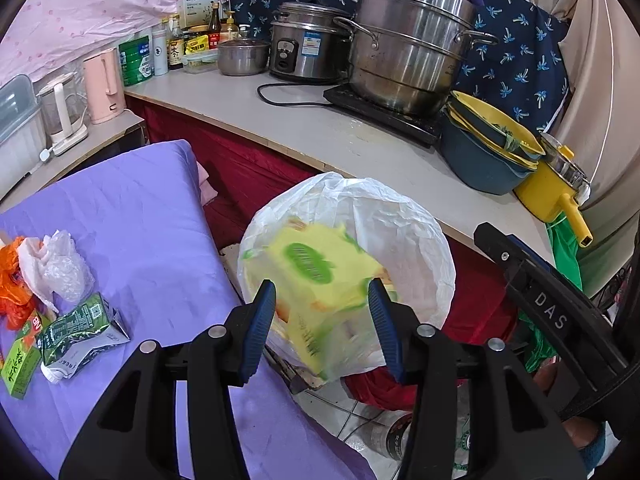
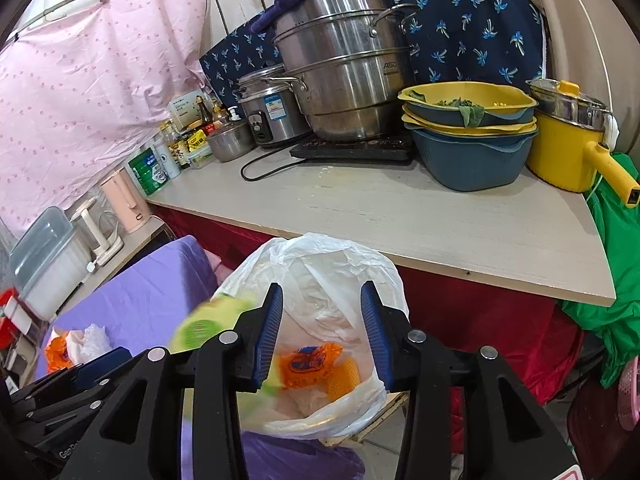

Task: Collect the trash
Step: 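Open both tools to drop the bags into the bin, then move both tools back over the remaining trash on the table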

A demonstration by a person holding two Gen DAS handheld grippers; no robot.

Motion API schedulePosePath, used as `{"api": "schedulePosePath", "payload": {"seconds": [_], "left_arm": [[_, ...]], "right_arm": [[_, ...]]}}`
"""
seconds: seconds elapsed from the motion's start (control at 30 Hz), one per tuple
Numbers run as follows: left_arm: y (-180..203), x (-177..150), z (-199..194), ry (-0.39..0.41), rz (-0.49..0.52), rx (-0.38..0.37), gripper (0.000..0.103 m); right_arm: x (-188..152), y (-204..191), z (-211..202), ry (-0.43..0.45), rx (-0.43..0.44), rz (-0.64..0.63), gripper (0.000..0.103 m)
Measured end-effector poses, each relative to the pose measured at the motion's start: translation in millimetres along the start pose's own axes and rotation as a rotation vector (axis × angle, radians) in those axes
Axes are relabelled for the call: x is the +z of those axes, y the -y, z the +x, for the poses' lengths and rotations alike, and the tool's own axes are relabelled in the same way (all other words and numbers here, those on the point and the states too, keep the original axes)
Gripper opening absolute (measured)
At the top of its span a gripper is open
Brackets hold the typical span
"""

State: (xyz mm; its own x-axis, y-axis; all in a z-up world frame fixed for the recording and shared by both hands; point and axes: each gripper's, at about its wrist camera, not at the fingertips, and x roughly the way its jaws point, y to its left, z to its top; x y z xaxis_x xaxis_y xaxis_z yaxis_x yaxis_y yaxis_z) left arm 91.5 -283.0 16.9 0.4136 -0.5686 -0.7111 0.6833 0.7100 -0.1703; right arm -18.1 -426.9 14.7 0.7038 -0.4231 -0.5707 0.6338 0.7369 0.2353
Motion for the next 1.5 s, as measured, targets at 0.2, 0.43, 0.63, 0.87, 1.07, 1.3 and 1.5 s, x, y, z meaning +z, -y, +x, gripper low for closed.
{"api": "schedulePosePath", "payload": {"seconds": [0.2, 0.43, 0.63, 0.87, 1.07, 1.3, 1.5], "left_arm": [[-11, 2, -15, 0.025, -0.013, -0.003, 0.046], [-33, 6, -41, 0.070, -0.051, 0.002, 0.046], [-62, 3, -62, 0.101, -0.099, 0.040, 0.047], [-111, -11, -89, 0.129, -0.181, 0.111, 0.054], [-163, -29, -111, 0.138, -0.272, 0.181, 0.055], [-228, -53, -133, 0.126, -0.382, 0.246, 0.055], [-285, -84, -149, 0.093, -0.457, 0.350, 0.056]], "right_arm": [[3, -12, -12, 0.021, 0.014, -0.011, 0.043], [7, -33, -28, 0.042, 0.036, -0.038, 0.043], [4, -62, -38, 0.046, 0.074, -0.077, 0.045], [-9, -105, -48, 0.032, 0.140, -0.133, 0.048], [-25, -144, -49, 0.004, 0.189, -0.180, 0.048], [-54, -198, -42, -0.050, 0.247, -0.235, 0.048], [-81, -248, -34, -0.101, 0.300, -0.292, 0.048]]}}
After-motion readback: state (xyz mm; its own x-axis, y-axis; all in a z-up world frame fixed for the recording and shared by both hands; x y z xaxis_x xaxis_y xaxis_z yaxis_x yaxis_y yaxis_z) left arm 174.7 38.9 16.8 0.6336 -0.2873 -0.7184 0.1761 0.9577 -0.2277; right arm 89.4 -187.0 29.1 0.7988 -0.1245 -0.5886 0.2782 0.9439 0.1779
